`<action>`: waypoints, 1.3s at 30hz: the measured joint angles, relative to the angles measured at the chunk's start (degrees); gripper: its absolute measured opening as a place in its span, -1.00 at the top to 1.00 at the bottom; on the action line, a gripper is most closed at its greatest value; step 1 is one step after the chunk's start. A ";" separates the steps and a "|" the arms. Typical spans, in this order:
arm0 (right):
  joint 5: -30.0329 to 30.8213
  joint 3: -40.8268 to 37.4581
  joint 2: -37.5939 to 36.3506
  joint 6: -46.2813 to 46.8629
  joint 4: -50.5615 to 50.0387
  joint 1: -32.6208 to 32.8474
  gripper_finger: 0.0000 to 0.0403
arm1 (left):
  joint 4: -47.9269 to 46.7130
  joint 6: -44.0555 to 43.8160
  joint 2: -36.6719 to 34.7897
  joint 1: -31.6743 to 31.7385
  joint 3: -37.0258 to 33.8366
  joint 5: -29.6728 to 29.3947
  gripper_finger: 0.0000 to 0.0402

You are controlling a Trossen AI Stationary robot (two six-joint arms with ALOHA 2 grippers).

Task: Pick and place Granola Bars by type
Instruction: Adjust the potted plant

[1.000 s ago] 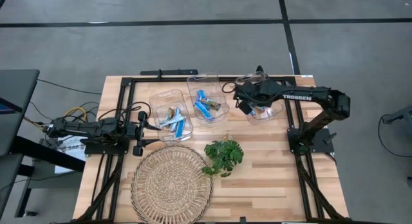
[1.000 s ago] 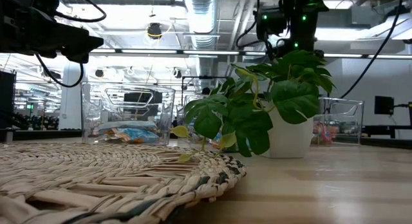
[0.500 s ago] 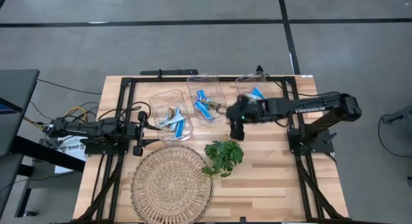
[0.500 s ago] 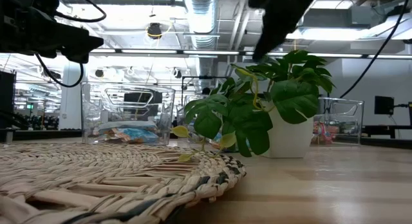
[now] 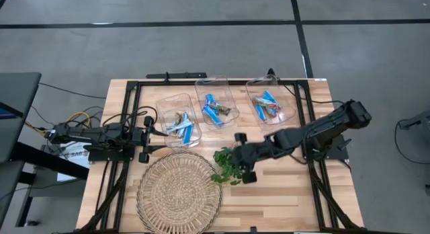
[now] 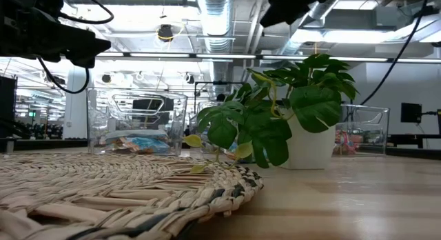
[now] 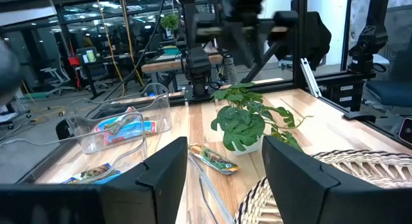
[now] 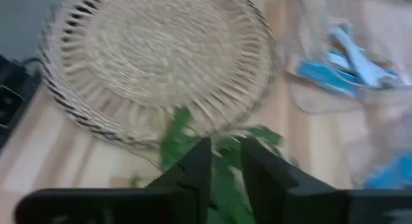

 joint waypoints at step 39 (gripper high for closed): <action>-11.40 21.26 24.84 -0.94 -17.12 -3.55 1.00 | 0.00 0.09 0.46 0.00 0.00 0.00 0.02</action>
